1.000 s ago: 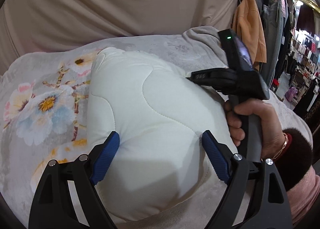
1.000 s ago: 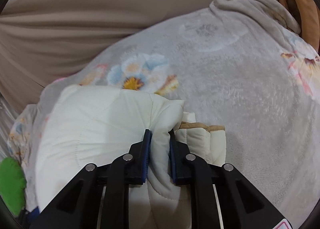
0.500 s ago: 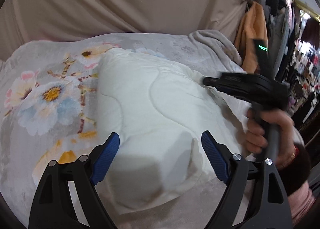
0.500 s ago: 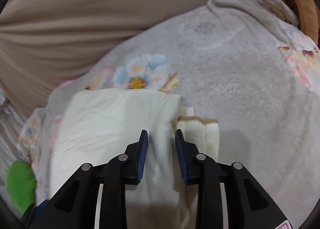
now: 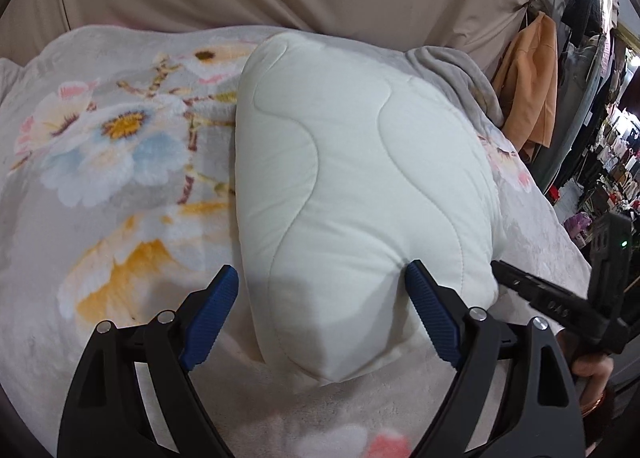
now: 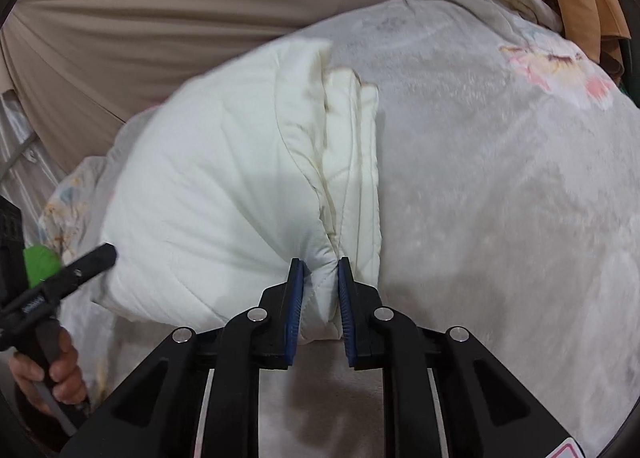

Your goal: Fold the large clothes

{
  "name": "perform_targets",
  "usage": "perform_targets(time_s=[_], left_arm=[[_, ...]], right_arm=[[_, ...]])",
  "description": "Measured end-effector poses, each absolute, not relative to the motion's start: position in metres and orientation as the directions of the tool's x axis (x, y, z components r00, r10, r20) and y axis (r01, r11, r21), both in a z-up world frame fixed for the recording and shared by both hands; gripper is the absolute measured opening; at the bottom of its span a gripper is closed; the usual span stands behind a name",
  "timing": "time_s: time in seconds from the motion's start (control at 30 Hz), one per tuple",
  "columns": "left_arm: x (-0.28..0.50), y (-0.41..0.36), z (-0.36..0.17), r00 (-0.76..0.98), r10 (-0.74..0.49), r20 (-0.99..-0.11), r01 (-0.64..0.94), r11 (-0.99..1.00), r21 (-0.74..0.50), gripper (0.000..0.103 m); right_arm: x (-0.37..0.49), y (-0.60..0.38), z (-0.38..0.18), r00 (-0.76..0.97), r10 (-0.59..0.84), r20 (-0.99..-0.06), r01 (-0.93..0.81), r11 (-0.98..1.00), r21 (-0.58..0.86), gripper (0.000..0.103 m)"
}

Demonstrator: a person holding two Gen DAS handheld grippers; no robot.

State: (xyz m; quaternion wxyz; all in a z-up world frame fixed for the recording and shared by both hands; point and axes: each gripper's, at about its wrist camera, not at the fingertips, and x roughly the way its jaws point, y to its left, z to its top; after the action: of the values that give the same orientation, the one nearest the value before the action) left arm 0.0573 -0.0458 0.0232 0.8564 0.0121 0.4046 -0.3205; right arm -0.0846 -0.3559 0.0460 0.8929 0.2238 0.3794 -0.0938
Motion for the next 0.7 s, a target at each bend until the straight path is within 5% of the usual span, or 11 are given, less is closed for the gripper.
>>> perform_targets(time_s=[0.13,0.23,0.3,0.7], left_arm=[[0.06,-0.043,0.025,0.442,-0.555,-0.704,0.553,0.787,-0.273,0.086],[0.068,-0.035,0.04,0.437,-0.587,-0.681,0.539,0.777,-0.324,0.087],[0.076,-0.029,0.05,0.439,-0.614,-0.656,0.529,0.767,-0.364,0.092],[0.125,-0.057,0.029,0.347,-0.619,-0.705,0.501,0.758,-0.418,0.098]], right_arm=[[-0.089,-0.36,0.051,0.708,0.017,-0.706,0.329,0.877,0.351,0.018],[-0.094,-0.366,0.069,0.719,-0.024,-0.694,0.364,0.864,0.347,0.057],[-0.095,-0.376,0.079,0.746,-0.02,-0.666,0.369,0.845,0.388,0.071],[-0.034,-0.39,0.048,0.684,0.188,-0.705,0.302,0.807,0.508,0.092]])
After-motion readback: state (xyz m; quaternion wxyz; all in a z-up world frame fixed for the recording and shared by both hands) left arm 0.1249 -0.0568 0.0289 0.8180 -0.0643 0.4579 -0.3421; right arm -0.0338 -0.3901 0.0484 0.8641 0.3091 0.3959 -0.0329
